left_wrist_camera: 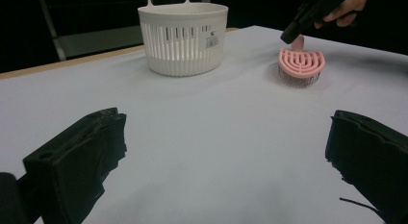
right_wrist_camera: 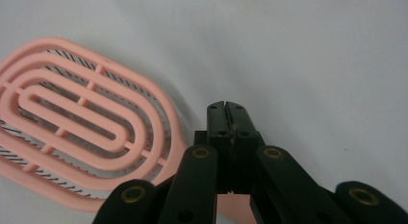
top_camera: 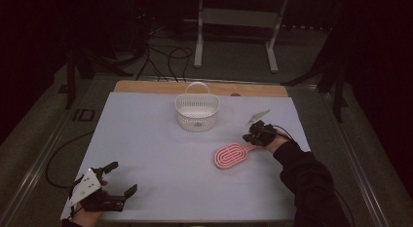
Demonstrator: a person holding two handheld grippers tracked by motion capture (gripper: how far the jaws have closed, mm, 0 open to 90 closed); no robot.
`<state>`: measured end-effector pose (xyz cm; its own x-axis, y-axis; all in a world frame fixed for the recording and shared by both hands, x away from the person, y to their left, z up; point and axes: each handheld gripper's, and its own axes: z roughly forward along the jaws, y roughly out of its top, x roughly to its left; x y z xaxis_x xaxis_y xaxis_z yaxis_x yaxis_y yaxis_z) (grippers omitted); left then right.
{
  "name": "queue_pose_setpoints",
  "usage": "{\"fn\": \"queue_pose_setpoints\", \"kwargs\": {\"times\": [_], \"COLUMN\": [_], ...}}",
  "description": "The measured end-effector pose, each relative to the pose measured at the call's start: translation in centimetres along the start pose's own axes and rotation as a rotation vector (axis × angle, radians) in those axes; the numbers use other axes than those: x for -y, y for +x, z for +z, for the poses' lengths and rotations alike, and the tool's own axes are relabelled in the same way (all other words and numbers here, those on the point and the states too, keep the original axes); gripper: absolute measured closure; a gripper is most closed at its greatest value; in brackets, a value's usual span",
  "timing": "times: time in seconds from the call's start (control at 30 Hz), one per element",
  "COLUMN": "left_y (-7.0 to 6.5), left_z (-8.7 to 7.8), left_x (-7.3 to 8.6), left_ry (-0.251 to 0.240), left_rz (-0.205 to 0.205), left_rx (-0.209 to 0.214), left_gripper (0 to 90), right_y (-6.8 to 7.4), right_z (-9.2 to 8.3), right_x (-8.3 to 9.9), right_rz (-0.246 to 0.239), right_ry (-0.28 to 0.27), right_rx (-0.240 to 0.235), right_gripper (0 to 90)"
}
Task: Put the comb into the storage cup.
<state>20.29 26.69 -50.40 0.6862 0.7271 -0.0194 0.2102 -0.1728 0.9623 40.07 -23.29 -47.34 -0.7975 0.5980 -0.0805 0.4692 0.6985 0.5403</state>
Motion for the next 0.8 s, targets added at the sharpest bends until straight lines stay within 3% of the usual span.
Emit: {"fn": "queue_pose_setpoints", "kwargs": {"times": [0.37, 0.8], "left_y": [0.1, 0.0], "left_z": [-0.1, -0.1], "left_x": [0.0, 0.0], "left_ry": [0.0, 0.0], "left_rz": [-0.002, -0.001], "left_rx": [-0.001, -0.002], "left_gripper": [0.1, 0.1], "right_y": [0.2, 0.2], "right_z": [1.5, 1.8], "right_x": [-0.3, 0.4], "right_rz": [-0.051, -0.061], "right_ry": [0.102, 0.132], "right_rx": [-0.007, -0.008], "right_gripper": [90.0, 90.0]}}
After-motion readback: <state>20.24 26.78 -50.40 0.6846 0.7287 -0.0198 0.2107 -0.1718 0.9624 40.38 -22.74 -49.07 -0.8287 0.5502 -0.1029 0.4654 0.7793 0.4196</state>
